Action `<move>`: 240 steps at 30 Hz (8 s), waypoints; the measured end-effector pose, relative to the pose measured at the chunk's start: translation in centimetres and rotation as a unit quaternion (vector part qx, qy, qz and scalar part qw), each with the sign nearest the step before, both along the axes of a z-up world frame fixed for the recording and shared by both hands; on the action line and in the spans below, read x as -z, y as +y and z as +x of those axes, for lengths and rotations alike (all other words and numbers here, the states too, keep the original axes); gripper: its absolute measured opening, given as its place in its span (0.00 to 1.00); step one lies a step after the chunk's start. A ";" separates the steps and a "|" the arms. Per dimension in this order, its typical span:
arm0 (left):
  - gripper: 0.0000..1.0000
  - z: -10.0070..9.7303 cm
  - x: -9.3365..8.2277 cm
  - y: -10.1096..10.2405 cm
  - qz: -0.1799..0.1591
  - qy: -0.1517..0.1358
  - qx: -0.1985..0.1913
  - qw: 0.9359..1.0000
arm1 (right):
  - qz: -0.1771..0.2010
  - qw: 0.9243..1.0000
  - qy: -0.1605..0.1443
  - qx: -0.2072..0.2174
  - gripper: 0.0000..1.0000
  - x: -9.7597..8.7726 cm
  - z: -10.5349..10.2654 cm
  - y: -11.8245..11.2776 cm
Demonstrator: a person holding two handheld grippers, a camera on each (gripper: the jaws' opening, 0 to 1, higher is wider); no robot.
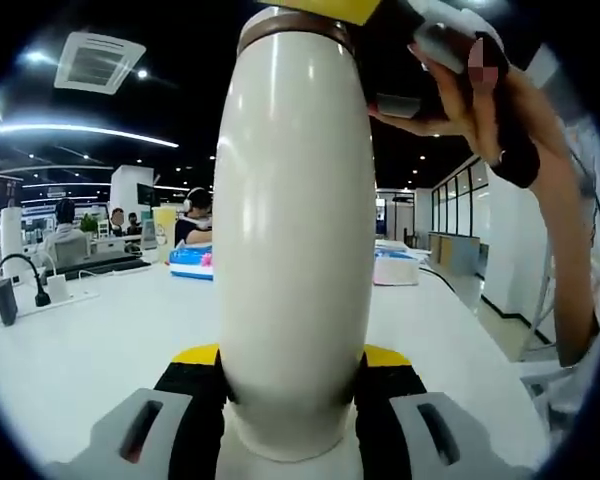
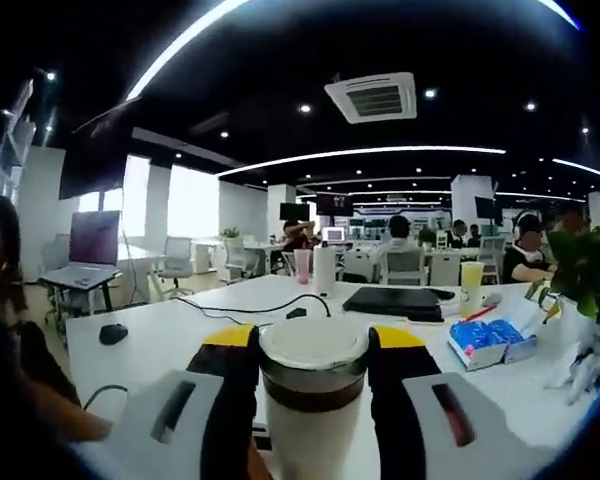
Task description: Grasp the water cup twist off the cup lid place the cup lid on the table
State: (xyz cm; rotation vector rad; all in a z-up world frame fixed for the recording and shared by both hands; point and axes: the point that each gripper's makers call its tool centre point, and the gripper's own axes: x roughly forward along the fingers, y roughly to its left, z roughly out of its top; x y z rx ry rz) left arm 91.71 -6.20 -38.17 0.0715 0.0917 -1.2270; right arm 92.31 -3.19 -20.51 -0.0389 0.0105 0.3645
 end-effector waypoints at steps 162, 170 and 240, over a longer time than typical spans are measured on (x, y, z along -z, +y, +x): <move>0.51 -0.1 0.0 -0.2 0.003 -0.005 0.000 1.000 | -0.007 1.000 -0.007 0.013 0.46 0.0 -0.1 -0.3; 0.51 -0.1 0.0 -0.1 0.003 -0.006 0.000 1.000 | -0.020 0.999 -0.002 -0.027 0.46 0.1 -0.3 -0.1; 0.51 -0.3 0.2 -0.1 0.004 -0.007 0.002 1.000 | -0.044 0.908 0.030 -0.416 0.45 1.0 -1.7 1.1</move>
